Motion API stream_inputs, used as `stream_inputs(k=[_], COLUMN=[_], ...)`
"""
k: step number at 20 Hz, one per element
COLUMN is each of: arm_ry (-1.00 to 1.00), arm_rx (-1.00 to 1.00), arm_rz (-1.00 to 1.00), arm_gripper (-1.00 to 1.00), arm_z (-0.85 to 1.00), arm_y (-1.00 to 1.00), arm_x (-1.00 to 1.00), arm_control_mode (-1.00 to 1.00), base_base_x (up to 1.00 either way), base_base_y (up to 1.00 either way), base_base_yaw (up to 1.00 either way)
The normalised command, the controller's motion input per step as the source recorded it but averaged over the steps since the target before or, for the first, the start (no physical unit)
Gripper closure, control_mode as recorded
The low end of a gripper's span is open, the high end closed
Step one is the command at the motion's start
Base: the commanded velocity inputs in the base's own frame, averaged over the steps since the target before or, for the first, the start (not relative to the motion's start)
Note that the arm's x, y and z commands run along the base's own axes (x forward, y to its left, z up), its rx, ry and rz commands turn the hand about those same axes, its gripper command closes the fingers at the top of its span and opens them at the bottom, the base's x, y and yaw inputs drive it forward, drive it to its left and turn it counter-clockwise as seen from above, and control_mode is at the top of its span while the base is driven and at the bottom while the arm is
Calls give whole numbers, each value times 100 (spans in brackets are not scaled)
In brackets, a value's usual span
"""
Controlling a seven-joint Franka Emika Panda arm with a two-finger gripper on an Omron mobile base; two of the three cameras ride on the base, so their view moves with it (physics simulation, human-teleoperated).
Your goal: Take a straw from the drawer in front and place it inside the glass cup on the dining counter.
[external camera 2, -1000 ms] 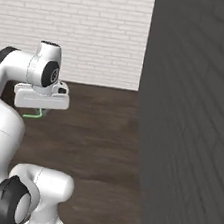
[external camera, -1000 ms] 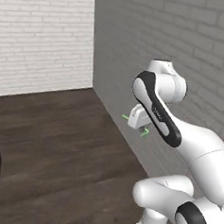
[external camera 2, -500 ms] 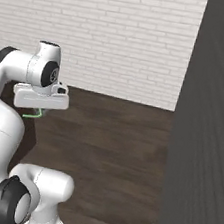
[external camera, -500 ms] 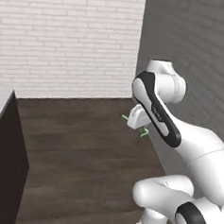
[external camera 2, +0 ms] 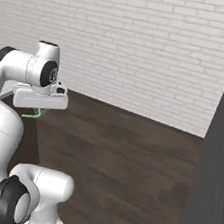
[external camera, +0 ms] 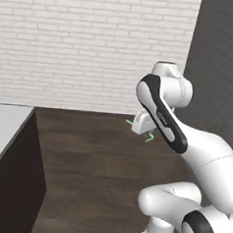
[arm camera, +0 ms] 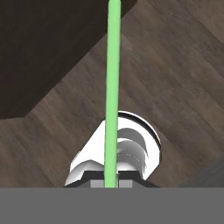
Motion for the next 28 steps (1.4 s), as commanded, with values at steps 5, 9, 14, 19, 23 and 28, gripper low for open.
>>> stream_inputs(k=[5,9,14,19,23,28], arm_ry=[0,0,0,0,0,0], arm_rx=[0,0,0,0,0,0], arm_rz=[0,0,0,0,0,0], arm_gripper=[100,100,100,100,100,100], arm_z=[0,0,0,0,0,0], arm_y=[0,0,0,0,0,0], arm_x=[0,0,0,0,0,0], arm_control_mode=[100,100,100,100,100,100], base_base_x=[100,100,100,100,100,100], base_base_y=[-45,-46,-41,-37,-36,-33], base_base_yaw=[29,29,34,40,41,41])
